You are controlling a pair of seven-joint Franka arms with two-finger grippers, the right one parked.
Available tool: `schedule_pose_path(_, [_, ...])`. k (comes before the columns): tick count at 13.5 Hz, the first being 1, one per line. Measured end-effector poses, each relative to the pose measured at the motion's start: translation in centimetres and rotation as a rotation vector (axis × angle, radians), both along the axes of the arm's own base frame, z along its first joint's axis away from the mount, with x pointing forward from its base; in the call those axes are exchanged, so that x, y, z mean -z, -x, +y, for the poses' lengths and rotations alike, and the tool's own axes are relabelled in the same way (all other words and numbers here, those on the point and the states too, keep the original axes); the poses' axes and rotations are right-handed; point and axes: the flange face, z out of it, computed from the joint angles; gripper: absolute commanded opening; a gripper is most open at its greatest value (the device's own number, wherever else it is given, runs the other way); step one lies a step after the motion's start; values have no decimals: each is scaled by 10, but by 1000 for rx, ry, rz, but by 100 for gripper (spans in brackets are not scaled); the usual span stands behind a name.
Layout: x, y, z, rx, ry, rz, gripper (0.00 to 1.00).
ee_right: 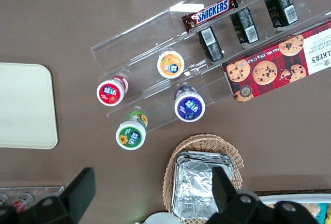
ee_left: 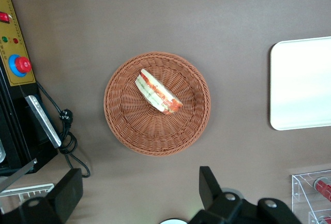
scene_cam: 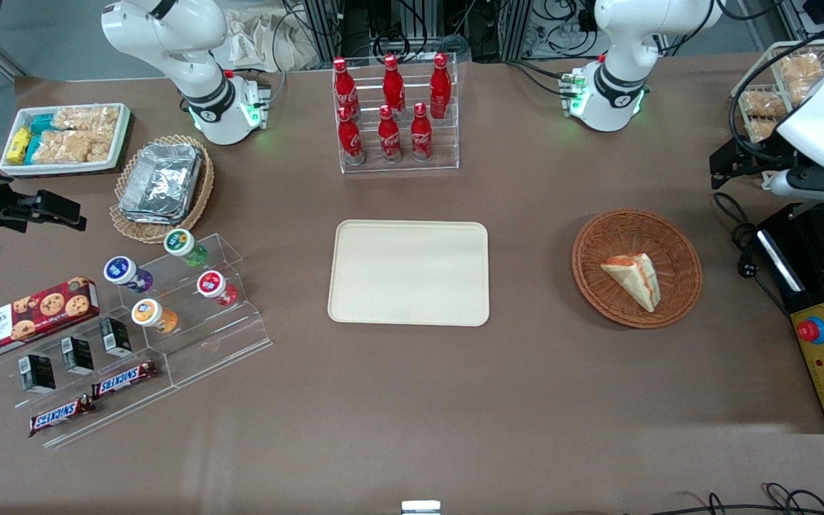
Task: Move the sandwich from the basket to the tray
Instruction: 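Move the left gripper down over the wrapped sandwich in the basket, then lower the left gripper and close it on the wrapped sandwich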
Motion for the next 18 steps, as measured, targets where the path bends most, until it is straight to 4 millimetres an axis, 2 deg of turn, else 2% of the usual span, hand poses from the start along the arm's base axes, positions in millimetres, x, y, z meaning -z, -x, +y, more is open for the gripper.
schedule_pose_path(4, [15,-17,4,-23,-2,28,100])
schedule_pose_path(7, [45,-33,4,-259,-21,64,100])
schedule_pose_path(9, [84,-44,0,-431,-27,40,100])
schedule_pose_path(11, [140,-41,0,-561,-27,19,100])
schedule_pose_path(13, [201,-24,2,-731,-23,-9,100])
schedule_pose_path(15, [250,-5,3,-867,-27,-12,100])
schedule_pose_path(18, [291,8,4,-989,-23,-24,100])
